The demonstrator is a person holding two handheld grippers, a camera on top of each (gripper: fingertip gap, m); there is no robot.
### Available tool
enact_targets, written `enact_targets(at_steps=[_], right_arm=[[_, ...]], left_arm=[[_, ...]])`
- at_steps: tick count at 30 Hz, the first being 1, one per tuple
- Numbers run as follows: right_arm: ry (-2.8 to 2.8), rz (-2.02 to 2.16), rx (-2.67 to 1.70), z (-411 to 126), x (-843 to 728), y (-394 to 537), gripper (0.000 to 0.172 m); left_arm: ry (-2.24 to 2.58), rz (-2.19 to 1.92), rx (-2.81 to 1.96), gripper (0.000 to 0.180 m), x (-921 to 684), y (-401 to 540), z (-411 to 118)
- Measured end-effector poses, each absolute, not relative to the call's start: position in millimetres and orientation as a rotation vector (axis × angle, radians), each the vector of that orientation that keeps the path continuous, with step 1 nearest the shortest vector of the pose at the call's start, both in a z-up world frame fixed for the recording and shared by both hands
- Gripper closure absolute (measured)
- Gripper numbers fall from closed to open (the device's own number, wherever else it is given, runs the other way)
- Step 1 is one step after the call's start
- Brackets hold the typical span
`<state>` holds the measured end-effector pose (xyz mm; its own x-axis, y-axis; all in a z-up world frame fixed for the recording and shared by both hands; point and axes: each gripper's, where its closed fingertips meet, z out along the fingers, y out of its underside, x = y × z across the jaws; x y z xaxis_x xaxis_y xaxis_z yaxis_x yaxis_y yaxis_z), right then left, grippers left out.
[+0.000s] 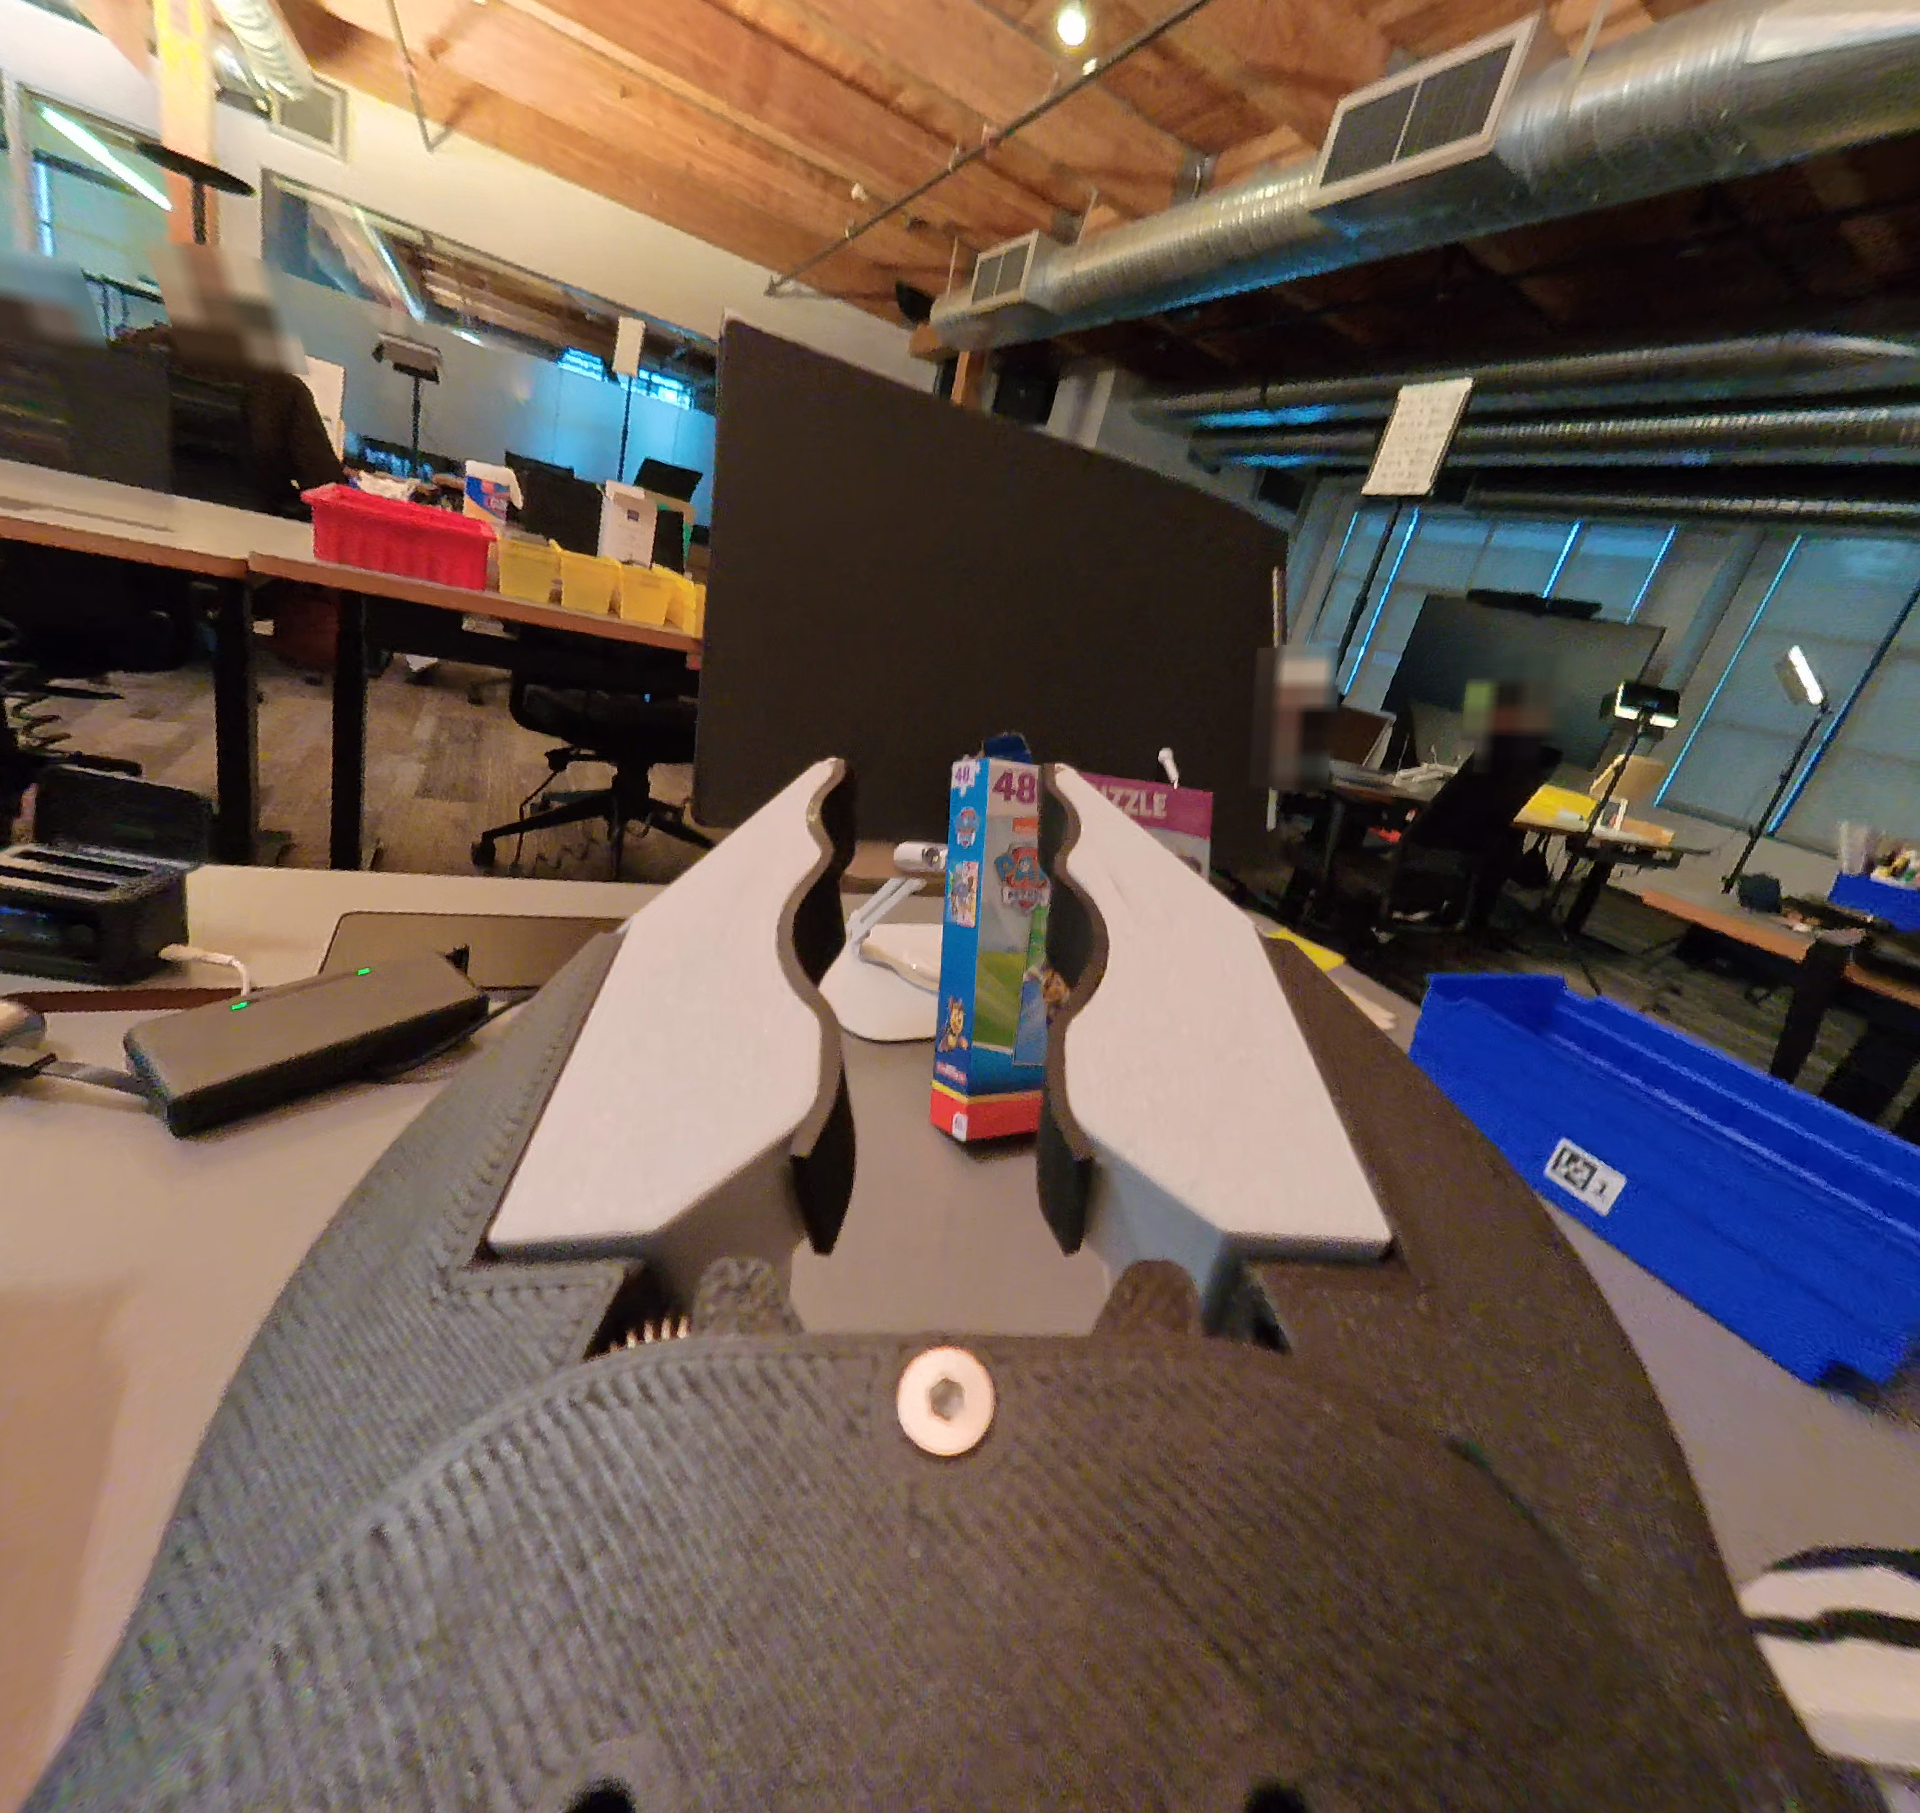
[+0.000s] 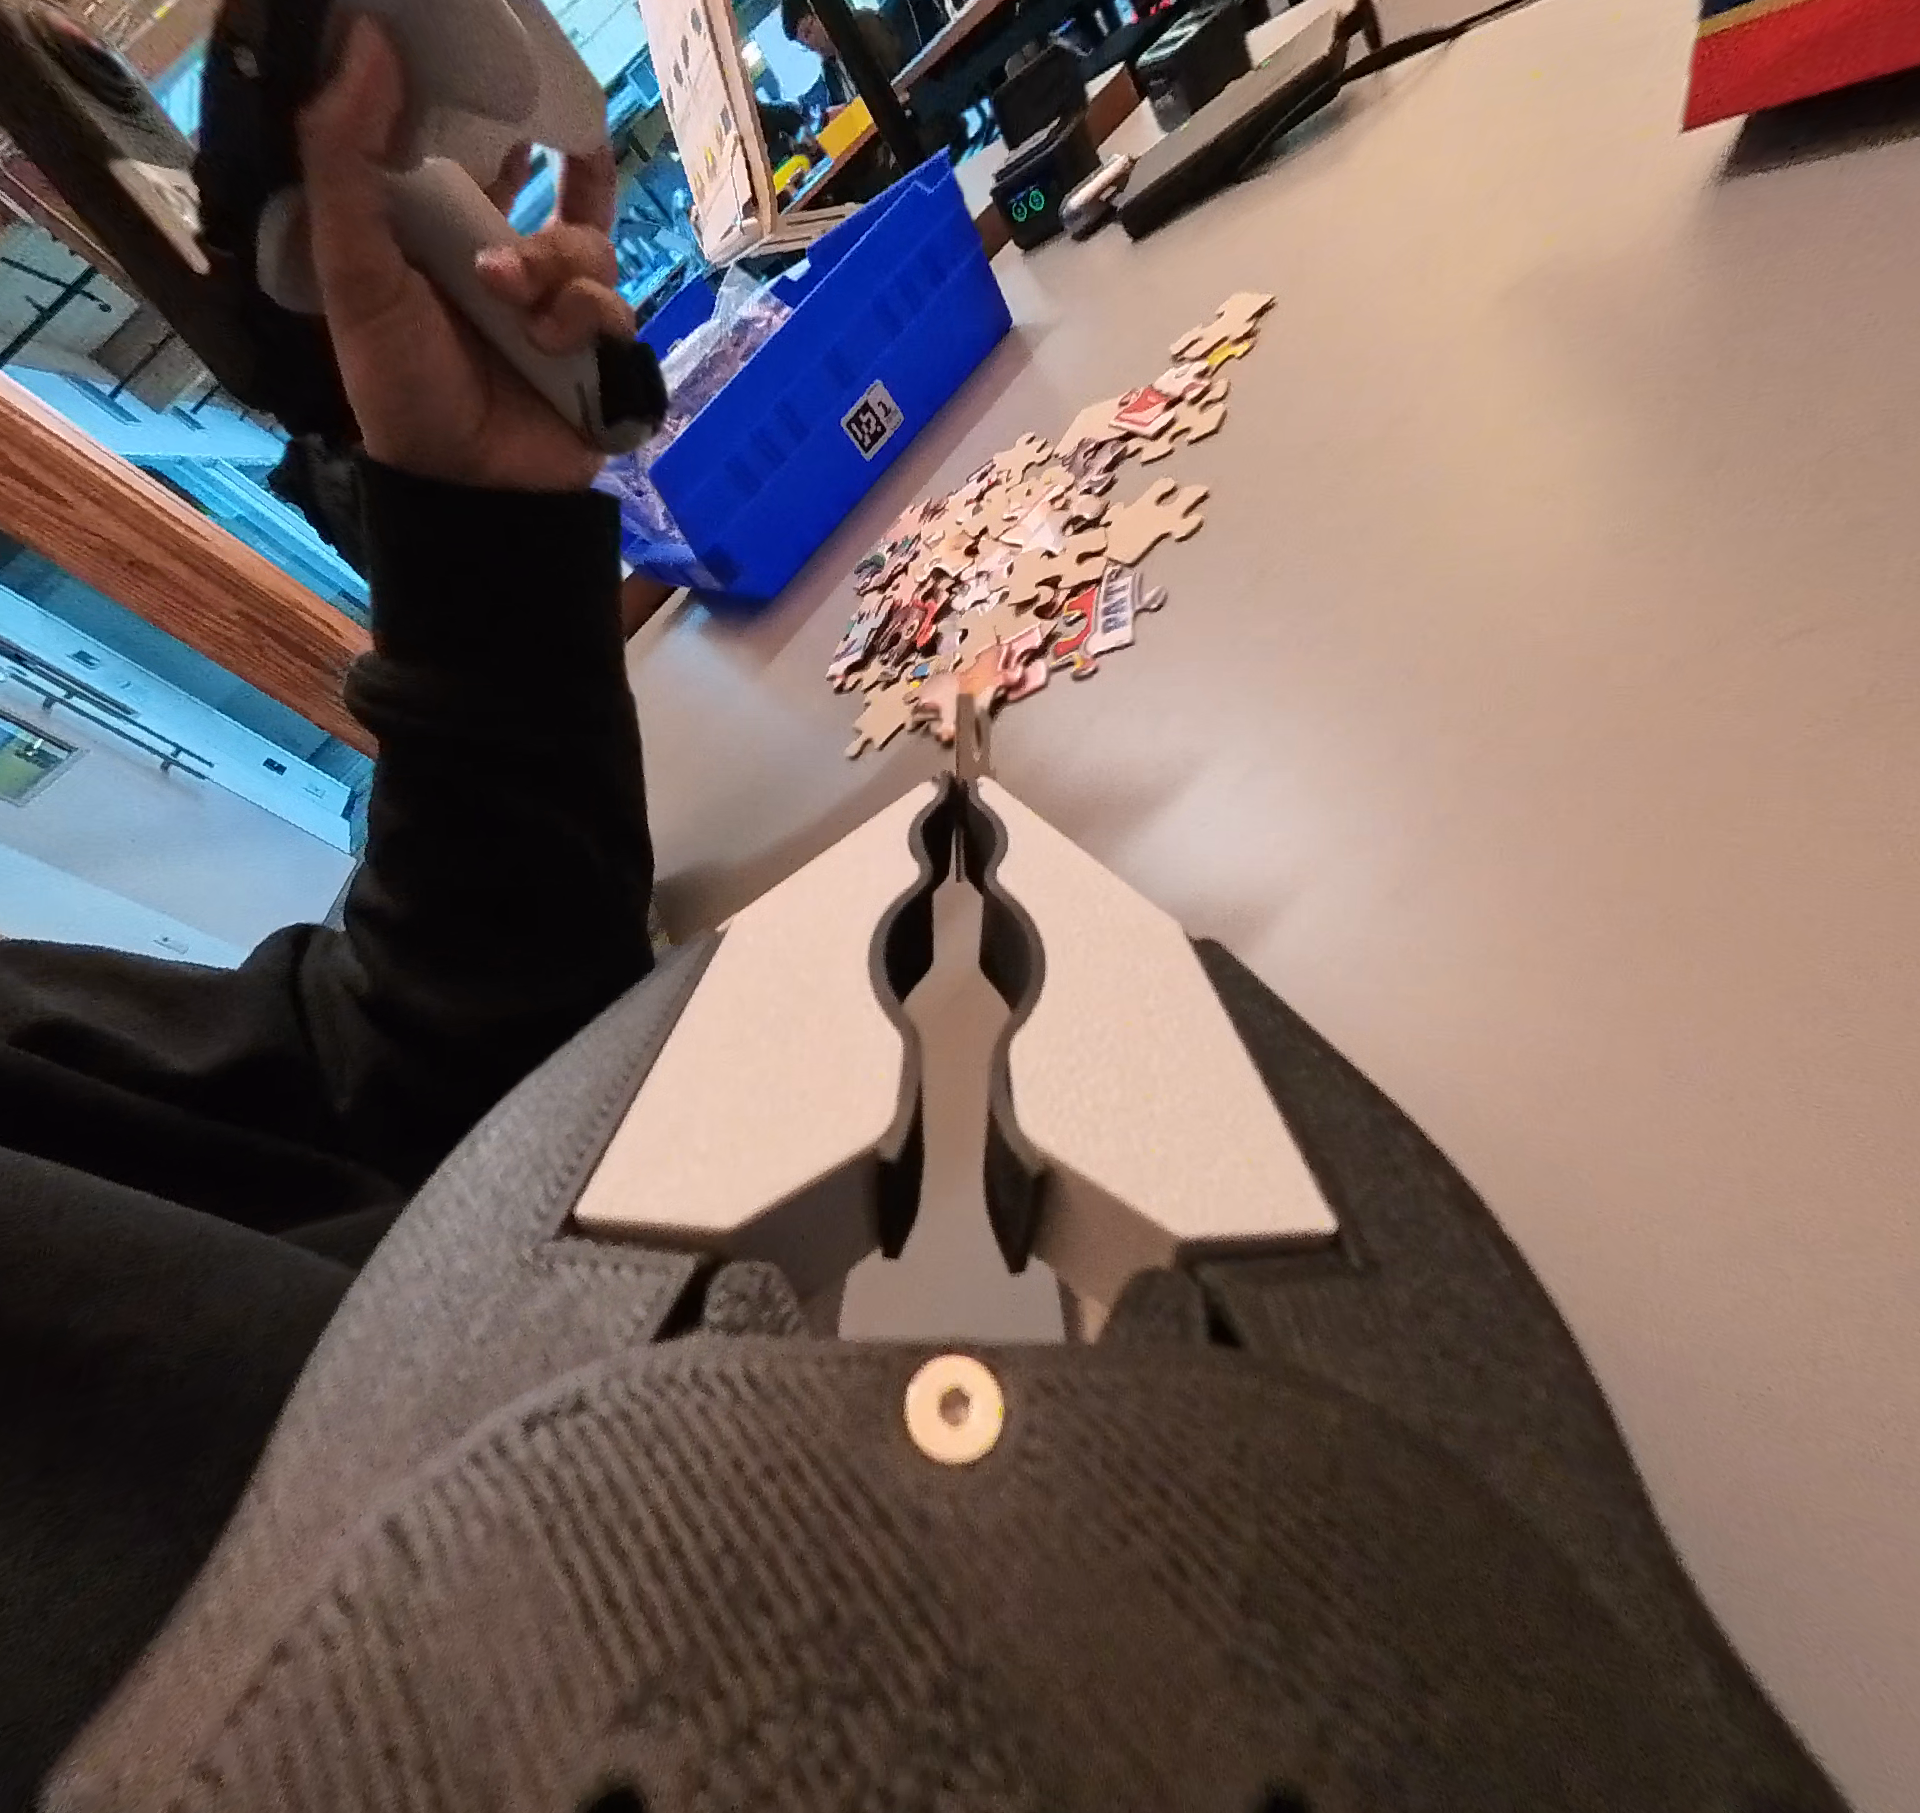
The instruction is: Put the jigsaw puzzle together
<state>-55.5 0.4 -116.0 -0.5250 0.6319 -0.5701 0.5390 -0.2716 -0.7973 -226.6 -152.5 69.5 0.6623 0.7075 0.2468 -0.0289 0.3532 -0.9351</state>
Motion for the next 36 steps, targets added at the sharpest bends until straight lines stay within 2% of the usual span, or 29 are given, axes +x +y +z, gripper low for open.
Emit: enact_targets(at_steps=[8, 16, 19, 22, 26, 31, 36], right_arm=[[-1.902, 1.999, -1.390, -99.1, -97.9, -22.6, 0.172], [-2.185, 2.063, -1.366, -115.4, -146.5, -117.6, 0.172], [-2.274, 1.964, -1.378, -130.2, -165.5, -135.2, 0.172], [-2.206, 1.723, -1.386, -143.9, -198.5, -112.5, 0.162], [-2.082, 1.576, -1.274, -133.6, -218.0, -66.9, 0.149], [-1.987, 1.350, -1.067, -130.3, -218.9, -5.5, 0.148], [-2.029, 1.318, -0.965, -135.5, -201.2, 21.9, 0.149]], left_arm=[[-0.804, 0.637, -1.164, 0.146, -247.6, -173.8, 51.3], [-0.908, 0.617, -1.113, 0.145, -266.8, -215.1, 37.7], [-0.929, 0.624, -1.122, 0.145, -273.5, -222.0, 29.7], [-0.950, 0.622, -1.130, 0.145, -279.3, -226.5, 21.6], [-0.969, 0.607, -1.139, 0.145, -286.4, -226.4, 11.2], [-0.979, 0.581, -1.229, 0.144, -295.8, -203.0, -13.8], [-0.944, 0.568, -1.413, 0.140, -297.6, -157.9, -47.9]])
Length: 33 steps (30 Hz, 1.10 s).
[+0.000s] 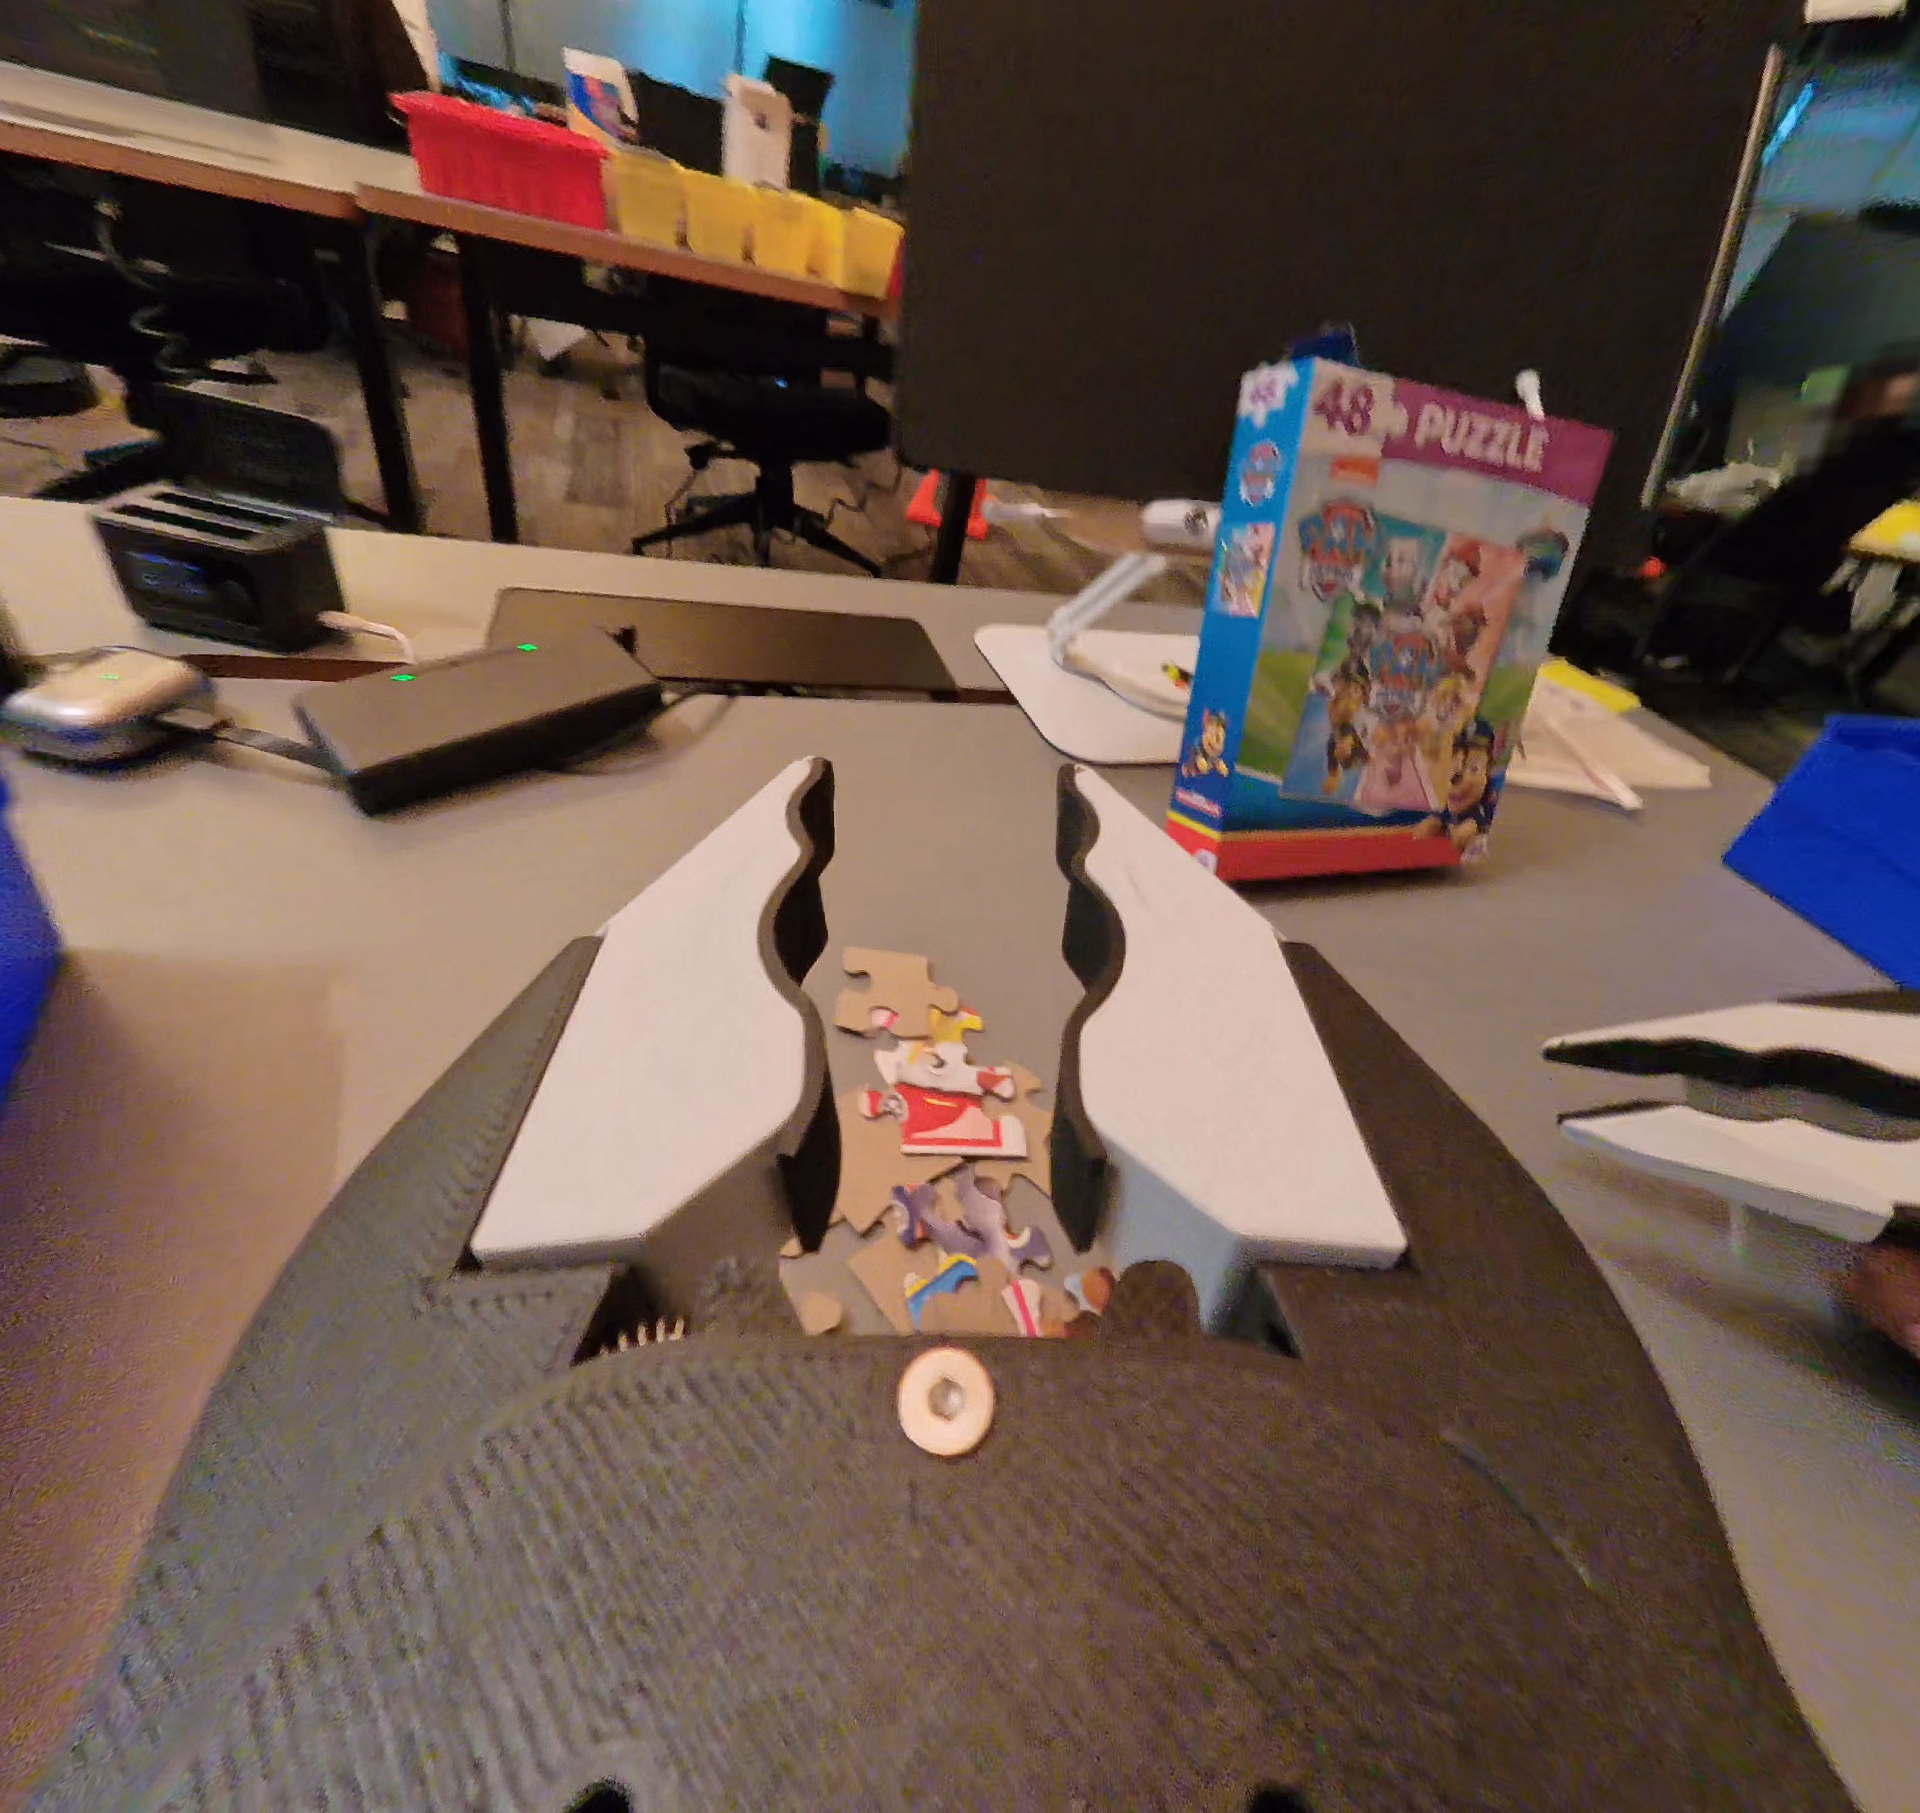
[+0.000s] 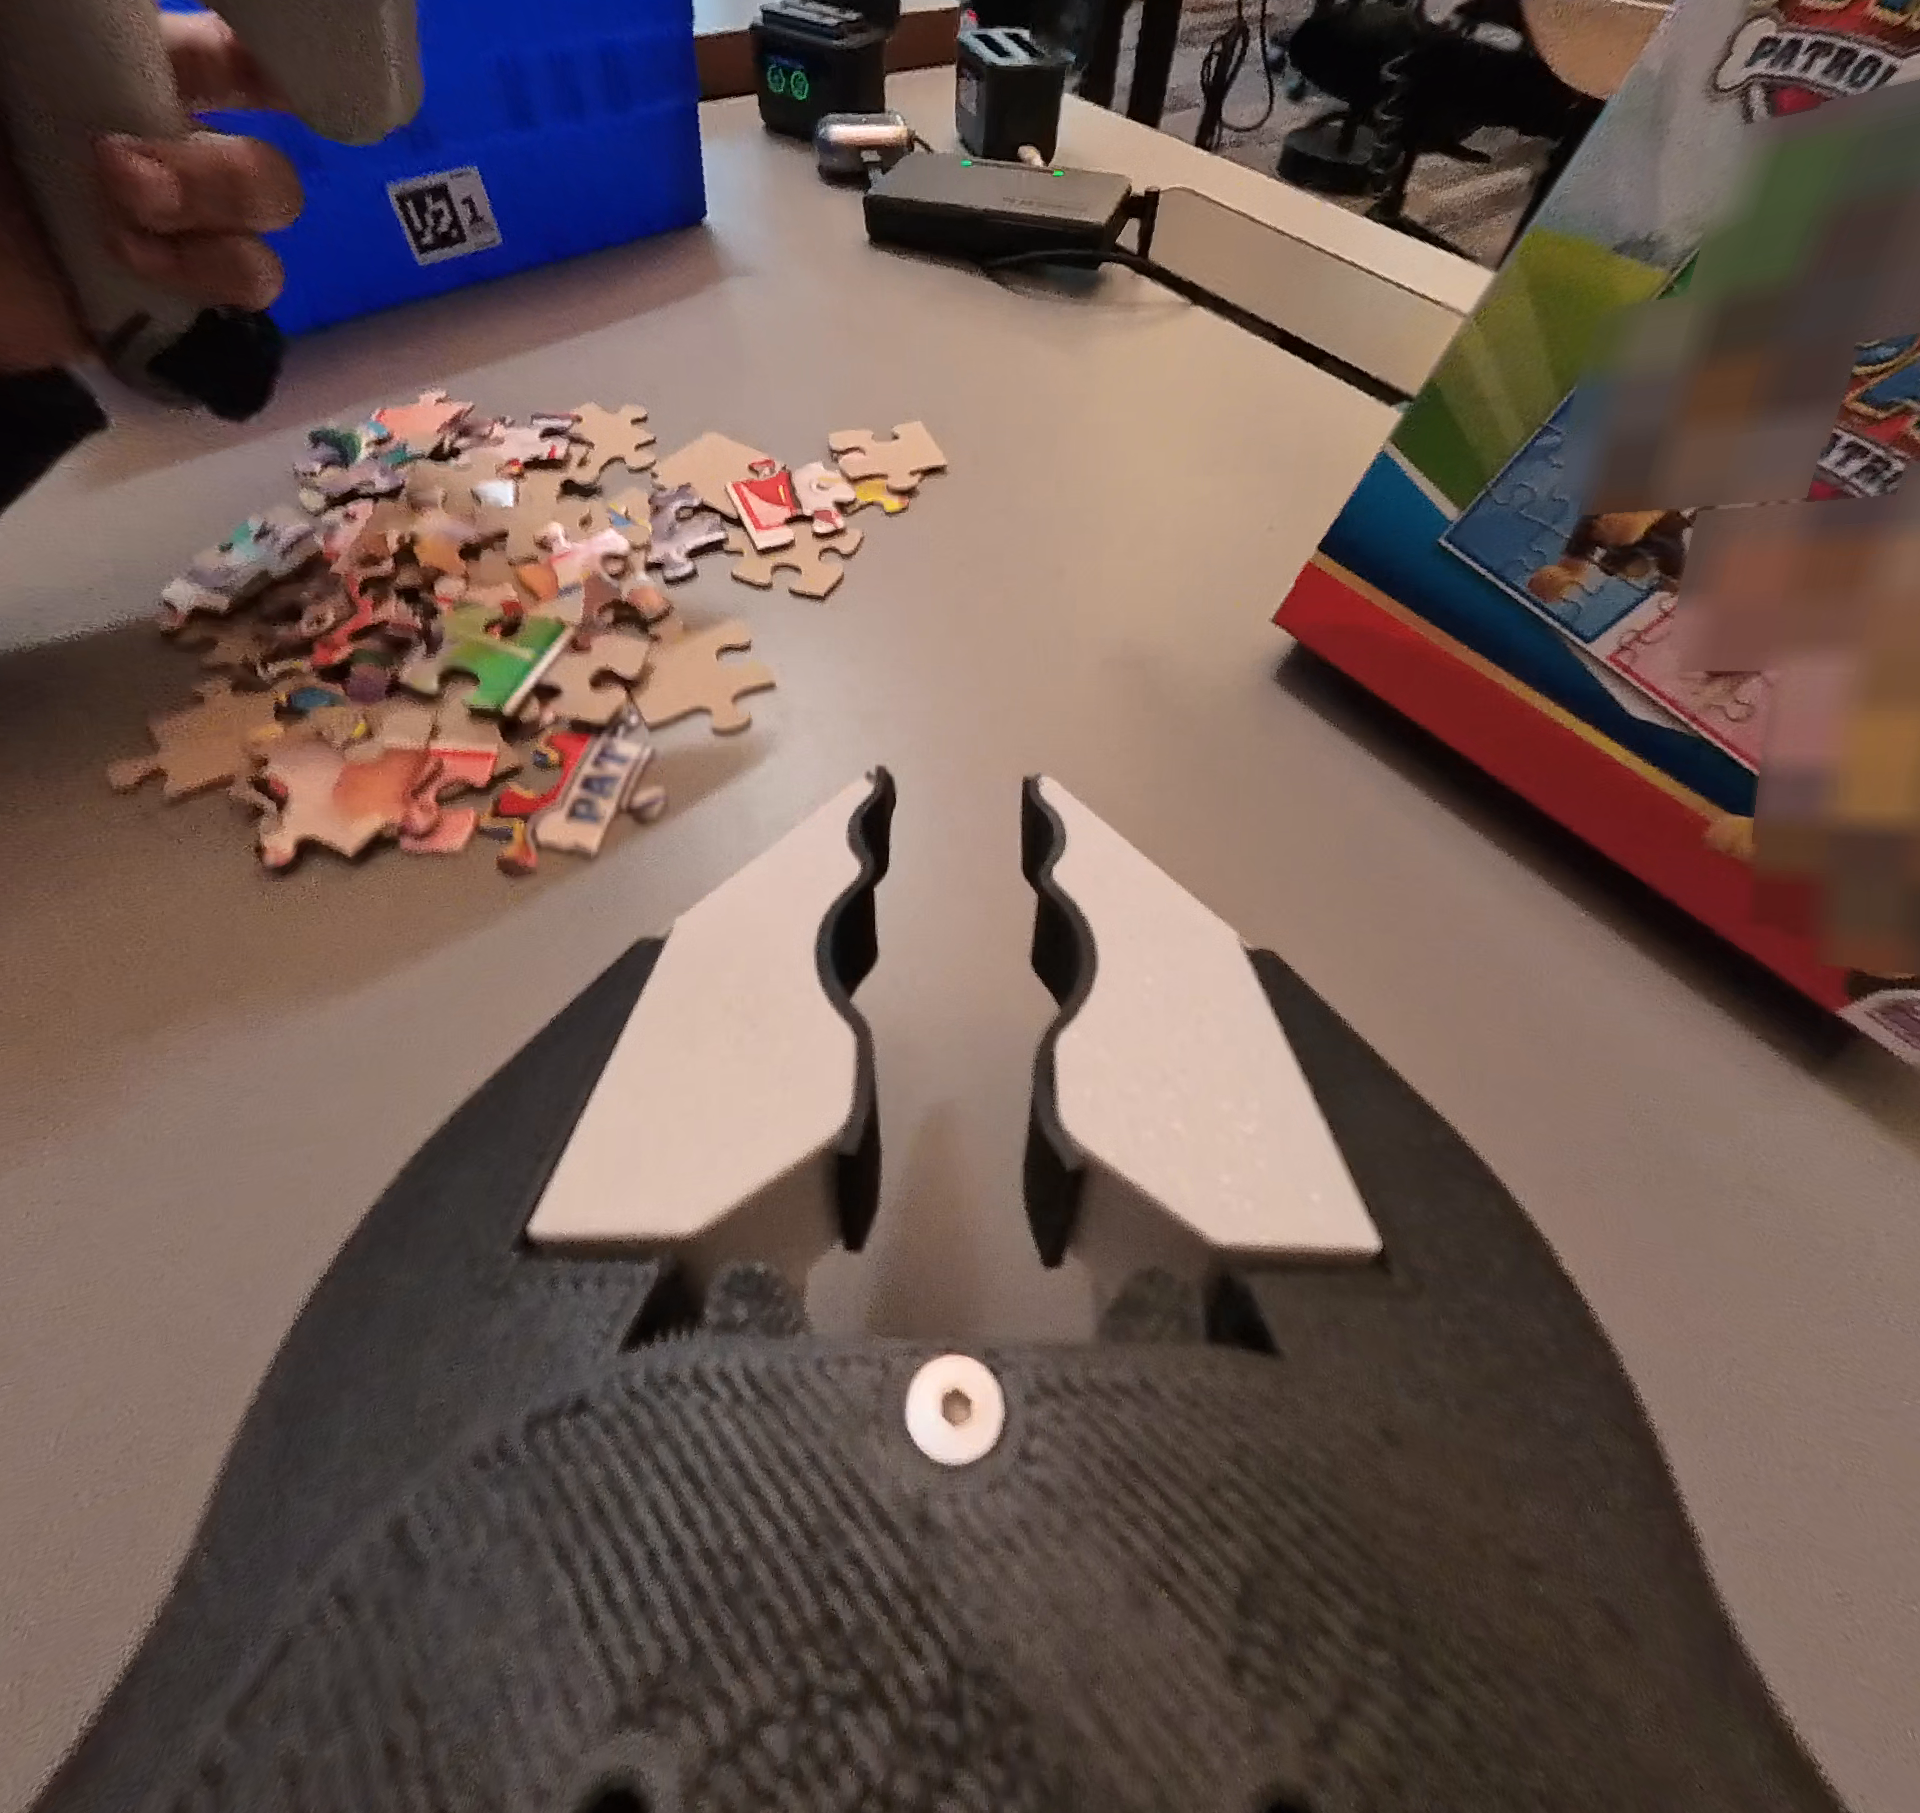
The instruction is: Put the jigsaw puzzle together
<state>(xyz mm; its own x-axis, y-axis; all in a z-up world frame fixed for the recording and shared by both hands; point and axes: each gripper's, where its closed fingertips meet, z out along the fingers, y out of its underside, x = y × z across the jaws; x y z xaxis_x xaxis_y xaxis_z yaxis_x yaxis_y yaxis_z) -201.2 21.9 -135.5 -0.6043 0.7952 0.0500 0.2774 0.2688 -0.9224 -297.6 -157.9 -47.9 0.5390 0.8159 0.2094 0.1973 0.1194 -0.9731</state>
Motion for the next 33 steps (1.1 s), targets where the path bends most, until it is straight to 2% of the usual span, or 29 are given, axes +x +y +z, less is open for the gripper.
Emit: enact_targets(at_steps=[5, 14, 15, 16, 19, 29, 33], right_arm=[[-2.026, 1.228, -0.885, -127.1, -187.4, 57.0, 0.147], [-1.881, 1.284, -0.930, -97.6, -169.5, 116.0, 0.138], [-1.882, 1.298, -0.970, -99.8, -170.3, 121.2, 0.135], [-1.890, 1.327, -1.008, -102.1, -170.4, 124.1, 0.129], [-1.906, 1.443, -1.084, -104.0, -167.3, 123.1, 0.121], [-1.932, 1.152, -1.042, -124.2, -173.0, 131.9, 0.130], [-1.910, 1.079, -1.038, -125.3, -175.2, 140.3, 0.132]], left_arm=[[-0.907, 0.551, -1.549, 0.126, -288.4, -110.1, -75.9], [-0.647, 0.256, -1.717, 0.121, -206.4, 35.6, -98.8], [-0.627, 0.254, -1.751, 0.124, -199.1, 46.6, -104.3], [-0.620, 0.282, -1.779, 0.136, -196.7, 52.5, -110.2], [-0.632, 0.338, -1.804, 0.143, -202.6, 54.7, -117.4], [-0.579, 0.291, -1.658, 0.152, -193.6, 31.9, -104.1], [-0.627, 0.471, -1.669, 0.157, -216.2, -1.9, -94.3]])
